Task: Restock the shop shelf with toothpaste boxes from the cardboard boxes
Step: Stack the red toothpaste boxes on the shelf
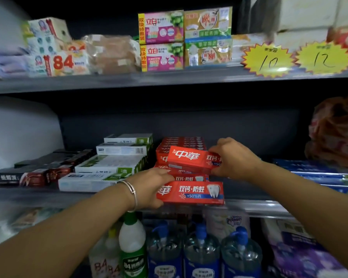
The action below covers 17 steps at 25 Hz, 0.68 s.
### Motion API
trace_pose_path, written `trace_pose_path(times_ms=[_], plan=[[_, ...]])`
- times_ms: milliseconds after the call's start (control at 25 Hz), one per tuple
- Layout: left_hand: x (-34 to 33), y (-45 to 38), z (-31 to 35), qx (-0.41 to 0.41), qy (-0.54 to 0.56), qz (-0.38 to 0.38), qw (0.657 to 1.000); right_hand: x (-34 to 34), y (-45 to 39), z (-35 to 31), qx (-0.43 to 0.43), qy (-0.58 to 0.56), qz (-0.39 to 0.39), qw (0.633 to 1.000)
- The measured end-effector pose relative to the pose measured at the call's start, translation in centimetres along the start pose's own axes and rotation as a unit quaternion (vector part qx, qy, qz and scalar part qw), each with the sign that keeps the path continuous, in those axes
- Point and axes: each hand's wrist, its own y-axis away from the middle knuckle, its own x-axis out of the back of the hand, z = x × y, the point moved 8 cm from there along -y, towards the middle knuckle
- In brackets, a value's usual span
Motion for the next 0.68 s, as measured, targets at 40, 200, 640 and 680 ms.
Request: trace_pose_path(times_ms=[40, 200, 640, 680], plan=[[0.0, -0.6, -0.8, 0.005, -0.002, 0.004, 1.000, -0.1, -0.8, 0.1, 0.000, 0.000, 0.004, 1.000], [-1.1, -2.4, -3.7, 0.025, 0.000, 0.008, 1.000, -1.1, -3.8, 0.5, 0.003, 0.006, 0.002, 1.000], [-4.5, -5.2, -7.2, 0.047, 0.084, -0.054, 0.994, -6.1, -8.4, -0.7, 0.048, -0.011, -0.047, 0.998], [-4.8, -5.4, -7.4, 0.045, 0.087, -0.061, 0.993, -6.7, -8.8, -0.8, 0.049, -0.010, -0.049, 0.998]])
